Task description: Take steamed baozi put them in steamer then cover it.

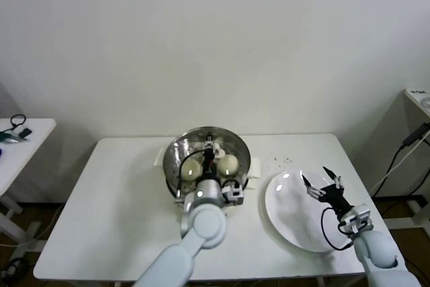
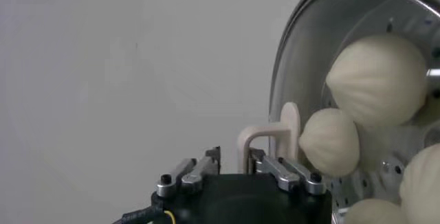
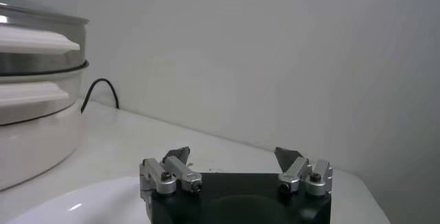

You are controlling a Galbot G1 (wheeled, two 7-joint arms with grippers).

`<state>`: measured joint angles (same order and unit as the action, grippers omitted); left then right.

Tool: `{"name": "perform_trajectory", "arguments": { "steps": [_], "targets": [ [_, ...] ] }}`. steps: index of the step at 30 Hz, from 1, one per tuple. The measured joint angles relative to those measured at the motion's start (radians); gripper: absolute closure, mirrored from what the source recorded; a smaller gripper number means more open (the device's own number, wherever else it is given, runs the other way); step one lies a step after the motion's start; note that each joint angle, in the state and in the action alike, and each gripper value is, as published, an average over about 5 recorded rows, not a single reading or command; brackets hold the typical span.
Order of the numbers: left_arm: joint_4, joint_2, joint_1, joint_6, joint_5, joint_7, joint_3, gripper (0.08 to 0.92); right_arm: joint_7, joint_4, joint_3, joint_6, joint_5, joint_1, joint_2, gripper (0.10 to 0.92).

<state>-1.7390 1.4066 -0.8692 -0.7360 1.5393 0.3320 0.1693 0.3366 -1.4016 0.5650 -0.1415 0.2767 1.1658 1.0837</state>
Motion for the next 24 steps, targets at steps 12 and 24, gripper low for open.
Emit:
{"name": "perform_trajectory", "arguments": {
  "steps": [12, 24],
  "targets": [
    [-0.055, -0.031, -0.018, 0.000, -0.025, 0.013, -0.006, 0.307, 0.004, -0.004, 0.002, 0.017, -0.005, 0.001, -0.005, 0.203],
    [-0.176, -0.109, -0.084, -0.001, -0.090, 0.025, -0.045, 0.177, -0.021, -0.030, 0.012, 0.078, -0.008, -0.001, -0.005, 0.203]
  ]
}}
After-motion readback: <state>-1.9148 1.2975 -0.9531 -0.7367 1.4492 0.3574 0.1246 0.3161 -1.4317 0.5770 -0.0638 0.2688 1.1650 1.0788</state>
